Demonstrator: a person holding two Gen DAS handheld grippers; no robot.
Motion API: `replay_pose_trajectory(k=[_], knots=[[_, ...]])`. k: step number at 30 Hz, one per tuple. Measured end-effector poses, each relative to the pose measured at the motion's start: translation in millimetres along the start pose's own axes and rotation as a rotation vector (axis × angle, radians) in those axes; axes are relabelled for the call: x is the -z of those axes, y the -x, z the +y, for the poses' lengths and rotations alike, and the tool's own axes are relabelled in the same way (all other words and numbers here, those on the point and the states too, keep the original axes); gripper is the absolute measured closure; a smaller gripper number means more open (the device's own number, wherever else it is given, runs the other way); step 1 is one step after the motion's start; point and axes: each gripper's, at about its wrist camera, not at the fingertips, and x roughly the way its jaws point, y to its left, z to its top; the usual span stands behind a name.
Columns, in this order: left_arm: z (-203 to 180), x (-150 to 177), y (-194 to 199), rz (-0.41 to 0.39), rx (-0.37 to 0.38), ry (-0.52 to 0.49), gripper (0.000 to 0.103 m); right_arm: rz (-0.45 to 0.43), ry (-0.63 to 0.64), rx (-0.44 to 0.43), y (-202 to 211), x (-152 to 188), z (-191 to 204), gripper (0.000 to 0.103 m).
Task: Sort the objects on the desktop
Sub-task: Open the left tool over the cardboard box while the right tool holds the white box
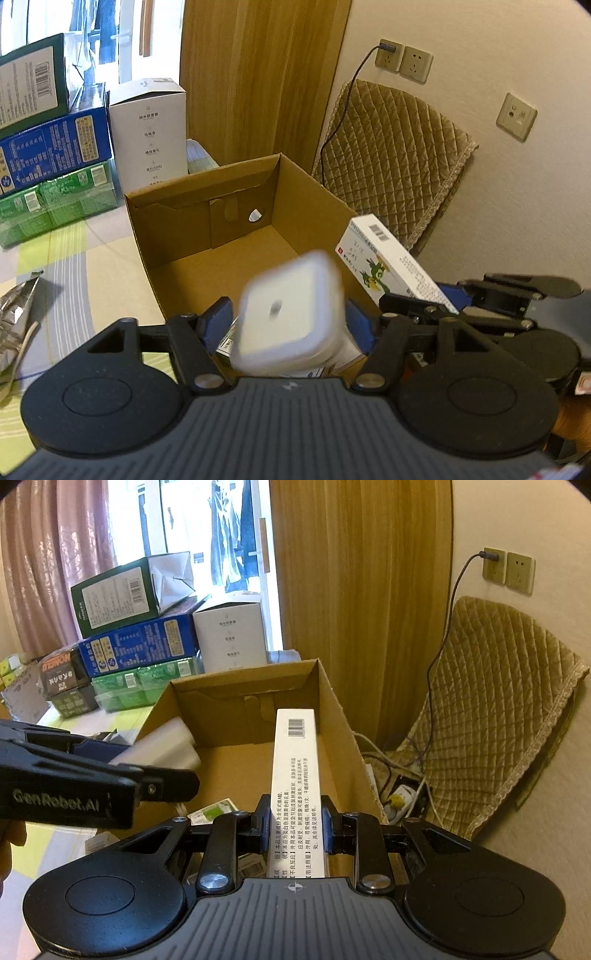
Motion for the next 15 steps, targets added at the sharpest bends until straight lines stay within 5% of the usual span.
replay_pose_trajectory(k=[15], knots=[[10,0,20,-0.023,-0.034,0.012,0.032,0.001,-0.003,-0.012,-1,1,8,0.08]])
